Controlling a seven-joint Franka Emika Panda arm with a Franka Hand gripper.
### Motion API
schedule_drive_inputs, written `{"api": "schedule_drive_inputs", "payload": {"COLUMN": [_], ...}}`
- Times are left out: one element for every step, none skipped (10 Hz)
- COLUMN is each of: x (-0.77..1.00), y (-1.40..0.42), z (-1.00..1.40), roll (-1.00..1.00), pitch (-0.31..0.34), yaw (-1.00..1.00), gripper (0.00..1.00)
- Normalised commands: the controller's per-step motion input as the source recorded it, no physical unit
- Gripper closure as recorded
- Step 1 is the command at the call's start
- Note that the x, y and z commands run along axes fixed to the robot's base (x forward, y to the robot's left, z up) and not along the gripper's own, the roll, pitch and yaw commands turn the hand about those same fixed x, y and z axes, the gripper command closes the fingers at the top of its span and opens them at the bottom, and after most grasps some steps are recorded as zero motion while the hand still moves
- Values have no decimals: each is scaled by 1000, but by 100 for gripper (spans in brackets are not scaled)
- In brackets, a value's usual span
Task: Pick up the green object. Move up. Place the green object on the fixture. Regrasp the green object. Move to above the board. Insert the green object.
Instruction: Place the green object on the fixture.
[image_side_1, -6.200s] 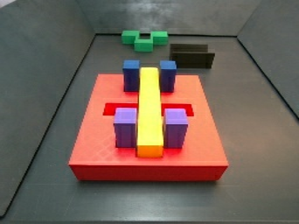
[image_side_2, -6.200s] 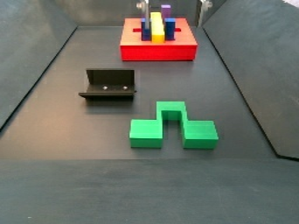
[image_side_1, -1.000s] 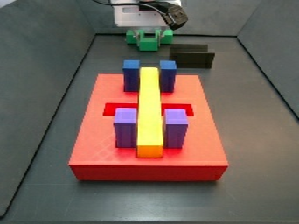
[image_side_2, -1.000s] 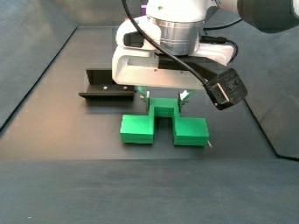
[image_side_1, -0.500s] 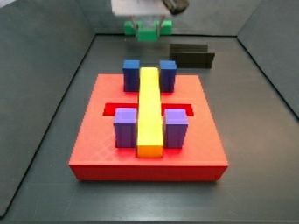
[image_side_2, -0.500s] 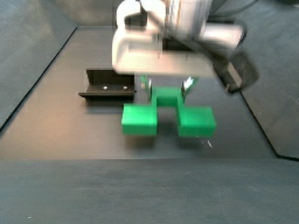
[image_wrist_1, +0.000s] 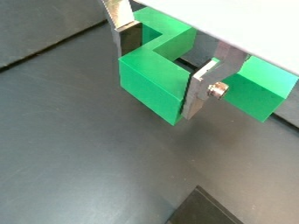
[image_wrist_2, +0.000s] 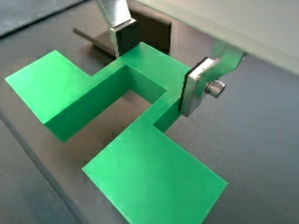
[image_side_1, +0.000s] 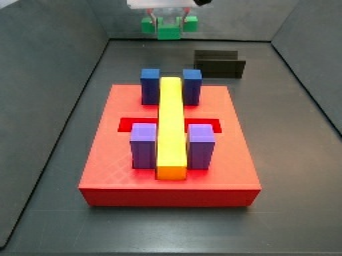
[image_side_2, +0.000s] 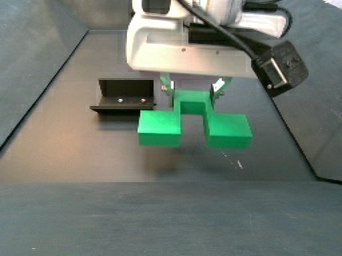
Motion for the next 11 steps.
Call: {"api": "schedule_drive_inputs", "payload": {"x": [0,0,0,29,3,0,0,0,154,251,271], "y": [-17,-6,-74,-129,-174,-206,-289,-349,-337,-380,-414], "z": [883,814,714,614,514,440,366,306,249,111,34], "roll": [-51,-86,-100,-169,-129,-51,-31,-54,-77,-17,0], "pitch": [186,160,120,66,9,0,0,0,0,0,0], "yaw": [0,0,0,0,11,31,71,66,0,0,0], "gripper": [100,100,100,100,100,100,100,100,100,100,100]}}
